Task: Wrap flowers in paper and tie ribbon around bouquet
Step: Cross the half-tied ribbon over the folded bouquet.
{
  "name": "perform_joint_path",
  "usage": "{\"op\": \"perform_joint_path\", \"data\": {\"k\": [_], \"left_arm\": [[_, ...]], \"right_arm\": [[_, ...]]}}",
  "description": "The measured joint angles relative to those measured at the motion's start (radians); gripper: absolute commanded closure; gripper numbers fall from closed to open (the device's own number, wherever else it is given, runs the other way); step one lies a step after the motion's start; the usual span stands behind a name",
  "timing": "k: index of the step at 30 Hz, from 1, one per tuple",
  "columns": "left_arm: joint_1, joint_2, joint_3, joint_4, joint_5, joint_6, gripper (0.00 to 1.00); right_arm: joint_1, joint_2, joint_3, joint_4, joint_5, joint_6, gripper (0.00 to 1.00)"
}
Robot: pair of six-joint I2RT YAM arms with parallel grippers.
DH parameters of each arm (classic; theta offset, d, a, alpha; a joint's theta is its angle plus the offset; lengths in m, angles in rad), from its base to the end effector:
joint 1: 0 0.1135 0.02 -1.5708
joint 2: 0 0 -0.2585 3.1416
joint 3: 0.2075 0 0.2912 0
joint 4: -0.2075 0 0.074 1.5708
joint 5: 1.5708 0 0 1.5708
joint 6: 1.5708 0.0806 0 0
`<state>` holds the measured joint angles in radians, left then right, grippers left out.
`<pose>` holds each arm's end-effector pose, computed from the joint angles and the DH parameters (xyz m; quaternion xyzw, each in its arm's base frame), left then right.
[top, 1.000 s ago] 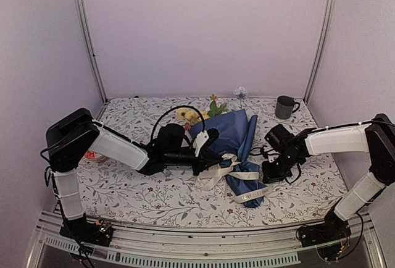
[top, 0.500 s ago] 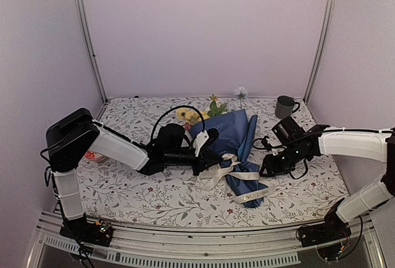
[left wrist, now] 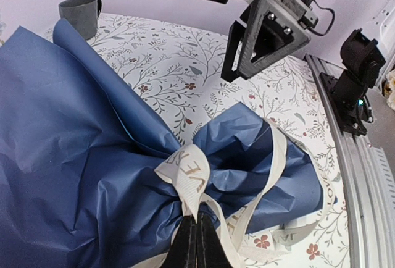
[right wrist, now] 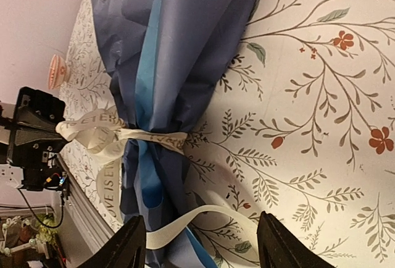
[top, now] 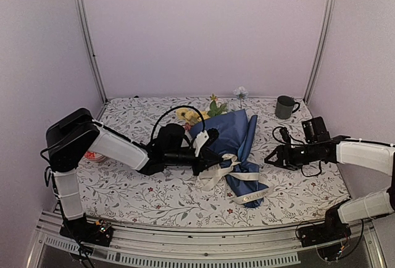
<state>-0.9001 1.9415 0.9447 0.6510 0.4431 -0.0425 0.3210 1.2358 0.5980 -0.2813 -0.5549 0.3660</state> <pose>0.2569 -0.3794 0.0980 0.4468 0.6734 -0.4149 0.4181 0.2581 0.1306 0.1229 -0.0672 0.9129 0.3480 0.2025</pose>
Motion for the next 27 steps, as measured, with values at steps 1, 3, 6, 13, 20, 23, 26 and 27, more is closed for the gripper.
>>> {"op": "perform_joint_path", "data": {"k": [1,3,6,13,20,23,26,27], "left_arm": [[0.000,0.000,0.000,0.000,0.001,0.000,1.00],[0.000,0.000,0.000,0.000,0.002,0.000,1.00],[0.000,0.000,0.000,0.000,0.003,0.000,1.00],[0.000,0.000,0.000,0.000,0.011,0.000,1.00],[0.000,0.000,0.000,0.000,0.014,0.000,1.00],[0.000,0.000,0.000,0.000,0.013,0.000,1.00],[0.000,0.000,0.000,0.000,0.014,0.000,1.00],[0.000,0.000,0.000,0.000,0.013,0.000,1.00]], "right_arm": [[-0.018,-0.011,-0.016,0.025,-0.027,0.011,0.42],[-0.015,-0.027,-0.030,0.058,-0.066,0.027,0.43],[0.108,-0.080,-0.017,0.071,-0.026,0.008,0.47],[0.257,-0.071,0.077,0.055,0.090,-0.069,0.54],[0.367,0.077,0.121,-0.011,0.155,-0.127,0.45],[0.382,0.093,0.142,-0.026,0.158,-0.153,0.46],[0.387,0.103,0.153,-0.045,0.166,-0.174,0.51],[0.389,0.108,0.155,-0.053,0.169,-0.180,0.54]]}}
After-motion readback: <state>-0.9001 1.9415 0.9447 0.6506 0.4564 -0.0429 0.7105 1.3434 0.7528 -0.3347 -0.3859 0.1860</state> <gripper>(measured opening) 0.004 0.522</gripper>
